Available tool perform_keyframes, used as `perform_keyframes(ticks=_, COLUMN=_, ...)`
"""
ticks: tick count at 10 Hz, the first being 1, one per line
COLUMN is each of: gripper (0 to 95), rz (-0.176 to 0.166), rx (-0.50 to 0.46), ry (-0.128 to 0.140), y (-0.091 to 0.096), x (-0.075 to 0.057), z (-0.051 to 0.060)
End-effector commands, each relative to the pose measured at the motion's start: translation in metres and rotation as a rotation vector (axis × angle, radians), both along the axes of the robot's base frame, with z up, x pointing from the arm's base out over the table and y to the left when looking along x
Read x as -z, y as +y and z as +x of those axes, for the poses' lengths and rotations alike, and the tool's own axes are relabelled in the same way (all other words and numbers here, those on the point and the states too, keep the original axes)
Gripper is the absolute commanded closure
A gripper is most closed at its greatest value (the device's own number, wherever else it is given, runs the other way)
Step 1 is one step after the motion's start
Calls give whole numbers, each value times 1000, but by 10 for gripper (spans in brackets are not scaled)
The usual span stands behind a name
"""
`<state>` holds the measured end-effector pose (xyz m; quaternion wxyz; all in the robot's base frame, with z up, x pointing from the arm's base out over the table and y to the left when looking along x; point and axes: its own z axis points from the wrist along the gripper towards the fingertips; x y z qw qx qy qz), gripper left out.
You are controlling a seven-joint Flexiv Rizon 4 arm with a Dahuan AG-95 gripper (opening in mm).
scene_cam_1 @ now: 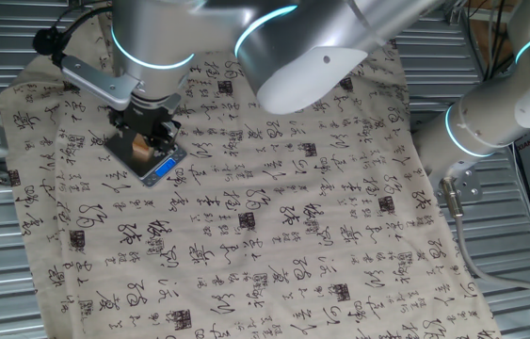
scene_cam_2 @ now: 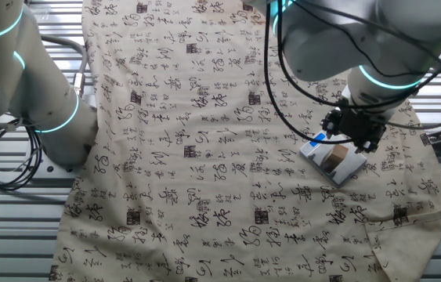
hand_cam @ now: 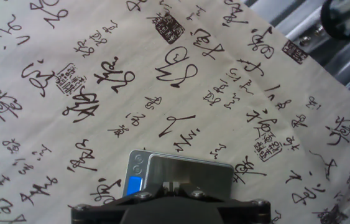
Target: Remove the object from the scale
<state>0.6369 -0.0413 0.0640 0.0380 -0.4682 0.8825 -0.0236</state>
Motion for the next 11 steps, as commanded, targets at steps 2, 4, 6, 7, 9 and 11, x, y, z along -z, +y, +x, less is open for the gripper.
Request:
perform_keyframes(ticks=2, gripper=380, rz=1, rx=4, ry=-4, y=-2, x=4, z=-2)
perform_keyframes(ticks=4, gripper=380, rz=0, rx=6, ry=-3, y=-3, x=8, z=-2)
perform_keyframes(ticks=6, gripper=380, rz=3, rx=5, ry=-5, y=-3, x=10, z=-3)
perform_keyframes(ticks=7, gripper=380, rz=6, rx=12, ry=-6, y=-4, x=11, z=-3)
perform_keyframes(ticks=9, gripper=570, rz=7, rx=14, ry=-6, y=-4, x=12, z=-4)
perform_keyframes(ticks=11, gripper=570, rz=10, rx=14, ry=-7, y=-4, x=15, z=-5)
